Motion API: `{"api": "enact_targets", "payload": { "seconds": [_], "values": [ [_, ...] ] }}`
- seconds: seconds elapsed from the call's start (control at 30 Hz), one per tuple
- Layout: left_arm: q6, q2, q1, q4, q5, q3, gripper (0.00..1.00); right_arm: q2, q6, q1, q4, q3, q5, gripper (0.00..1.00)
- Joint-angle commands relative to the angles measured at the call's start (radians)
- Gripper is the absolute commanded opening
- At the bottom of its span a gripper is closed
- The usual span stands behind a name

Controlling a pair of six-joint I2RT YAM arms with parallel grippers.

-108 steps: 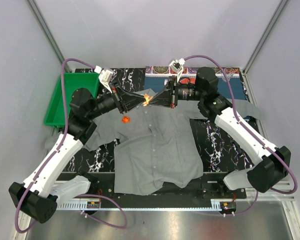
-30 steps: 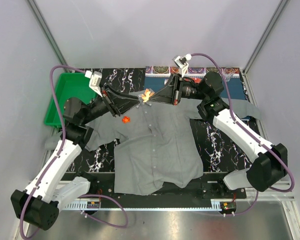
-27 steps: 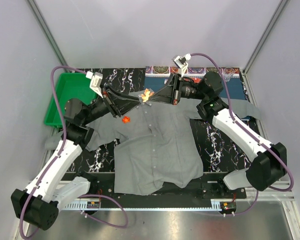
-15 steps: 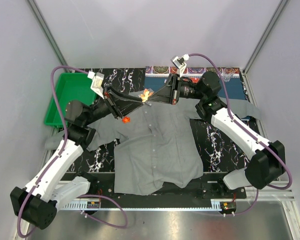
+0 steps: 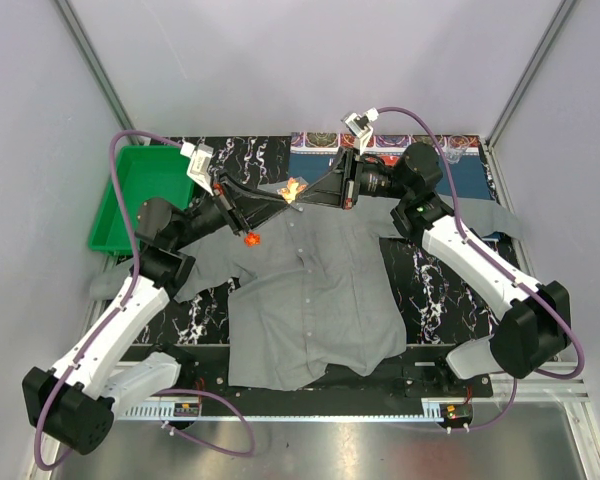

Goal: Pin the brooch onto the clothing
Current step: Open the brooch.

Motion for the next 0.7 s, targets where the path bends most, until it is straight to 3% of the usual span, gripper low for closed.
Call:
{"api": "enact_targets", "payload": {
  "seconds": [0.0, 0.37, 0.47, 0.6, 0.67],
  "values": [
    [-0.015, 0.005, -0.004, 0.052, -0.035, 0.023, 0.24, -0.016, -0.031, 0.010, 0.021, 0.003, 0.000, 0.00],
    [-0.033, 0.027, -0.005, 0.073, -0.051, 0.031, 0.26, -0.017, -0.036, 0.024, 0.019, -0.003, -0.005, 0.00],
    [-0.036, 0.033, -0.007, 0.075, -0.046, 0.034, 0.20, -0.017, -0.031, 0.027, 0.025, -0.008, -0.006, 0.00],
    [-0.014, 0.031, -0.005, 0.027, -0.048, 0.051, 0.00, -0.008, -0.031, 0.027, 0.033, -0.004, -0.003, 0.00],
    [0.025, 0.016, -0.007, -0.031, -0.049, 0.058, 0.00, -0.002, -0.031, 0.025, 0.036, -0.004, -0.003, 0.07]
  ]
}}
